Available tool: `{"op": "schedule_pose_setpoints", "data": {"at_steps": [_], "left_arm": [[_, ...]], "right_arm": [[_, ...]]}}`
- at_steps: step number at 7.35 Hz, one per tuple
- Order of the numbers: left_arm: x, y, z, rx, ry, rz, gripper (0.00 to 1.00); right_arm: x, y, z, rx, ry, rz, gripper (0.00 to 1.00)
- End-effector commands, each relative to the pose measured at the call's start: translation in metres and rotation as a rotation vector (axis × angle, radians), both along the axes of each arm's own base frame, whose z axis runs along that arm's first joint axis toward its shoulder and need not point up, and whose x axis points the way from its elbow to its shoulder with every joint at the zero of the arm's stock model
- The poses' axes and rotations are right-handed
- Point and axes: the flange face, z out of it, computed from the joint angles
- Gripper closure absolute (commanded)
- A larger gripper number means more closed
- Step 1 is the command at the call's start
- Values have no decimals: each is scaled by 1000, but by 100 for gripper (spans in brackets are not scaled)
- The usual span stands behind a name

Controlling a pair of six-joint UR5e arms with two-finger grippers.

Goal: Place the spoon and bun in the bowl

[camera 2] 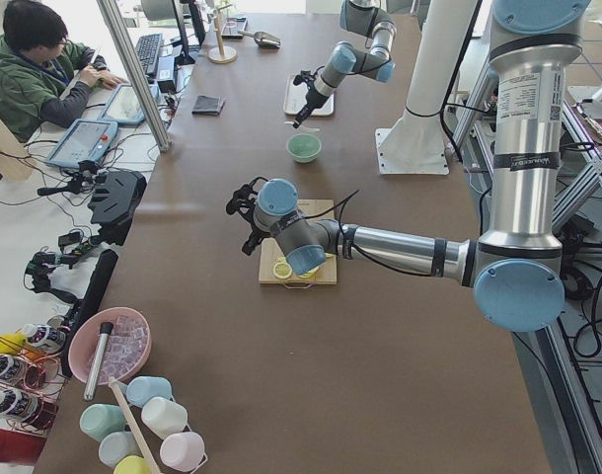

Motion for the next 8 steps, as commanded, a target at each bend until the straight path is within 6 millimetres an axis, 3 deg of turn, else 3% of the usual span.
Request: {"op": "schedule_pose_setpoints", "data": {"at_steps": [1, 2, 3, 4, 6, 7, 8], "left_arm": [[0, 1, 0, -1, 1, 1, 1], [0, 1, -2, -7, 12, -6, 1], [7, 4, -3, -9, 24, 0, 1], [14, 7, -5, -20, 36, 6, 1], [16, 7, -6, -22, 39, 7, 1], [16, 7, -12, -44, 56, -7, 1], [24, 10, -27, -66, 88, -16, 1]], "right_arm": [[-27, 2, -7, 15, 14, 48, 100], [-27, 2, -8, 23, 10, 57, 94], [-30, 2, 1, 31, 32, 62, 16], [-30, 3, 8, 52, 51, 79, 0], [-20, 1, -1, 69, 43, 73, 0], [2, 0, -18, 112, 43, 30, 0], [38, -8, -14, 108, 29, -42, 0]]}}
